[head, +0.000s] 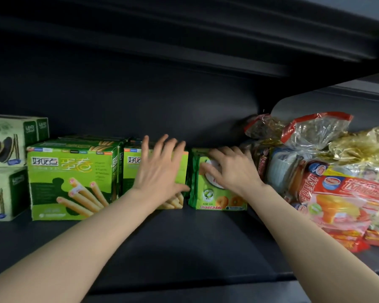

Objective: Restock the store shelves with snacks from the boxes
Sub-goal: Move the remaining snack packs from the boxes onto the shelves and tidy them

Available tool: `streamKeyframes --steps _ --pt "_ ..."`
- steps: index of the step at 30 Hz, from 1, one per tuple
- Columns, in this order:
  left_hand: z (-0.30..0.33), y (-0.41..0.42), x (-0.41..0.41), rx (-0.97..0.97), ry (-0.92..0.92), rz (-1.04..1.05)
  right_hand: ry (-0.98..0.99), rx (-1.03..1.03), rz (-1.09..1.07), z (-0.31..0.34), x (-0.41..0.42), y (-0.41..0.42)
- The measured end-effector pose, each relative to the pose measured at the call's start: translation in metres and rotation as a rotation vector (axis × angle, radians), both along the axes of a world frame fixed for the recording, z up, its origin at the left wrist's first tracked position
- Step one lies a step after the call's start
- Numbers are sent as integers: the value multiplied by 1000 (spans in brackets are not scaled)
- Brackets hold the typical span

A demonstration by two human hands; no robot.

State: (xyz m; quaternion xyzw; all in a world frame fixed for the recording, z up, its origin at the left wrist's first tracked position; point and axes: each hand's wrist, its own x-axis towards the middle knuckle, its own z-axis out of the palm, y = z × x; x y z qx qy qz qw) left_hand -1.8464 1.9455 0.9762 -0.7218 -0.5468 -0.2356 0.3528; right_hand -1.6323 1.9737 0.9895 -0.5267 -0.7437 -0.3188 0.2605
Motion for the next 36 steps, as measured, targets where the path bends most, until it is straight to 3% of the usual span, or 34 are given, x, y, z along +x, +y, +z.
streamKeyframes --steps 3,7,11,16,21,25,32,36 --pt "2 -7 -18 -116 47 58 -134 -116 -67 -19 2 -2" --pt "11 -12 -18 -196 46 53 -140 -159 -93 -5 -3 -11" --pt "19 -19 -1 -150 -30 11 -189 162 -27 24 17 -44" --pt "39 -49 84 44 -201 -426 -179 411 -71 67 63 -108" --pt "69 -87 169 -137 -397 -668 -1 474 -217 88 129 -162" --pt "78 -90 215 -256 -457 -676 82 182 -433 85 169 -171" --pt "75 -69 241 -262 -667 -642 205 209 -322 89 194 -147" --pt "72 -65 240 -289 -680 -669 458 197 -226 83 209 -137"
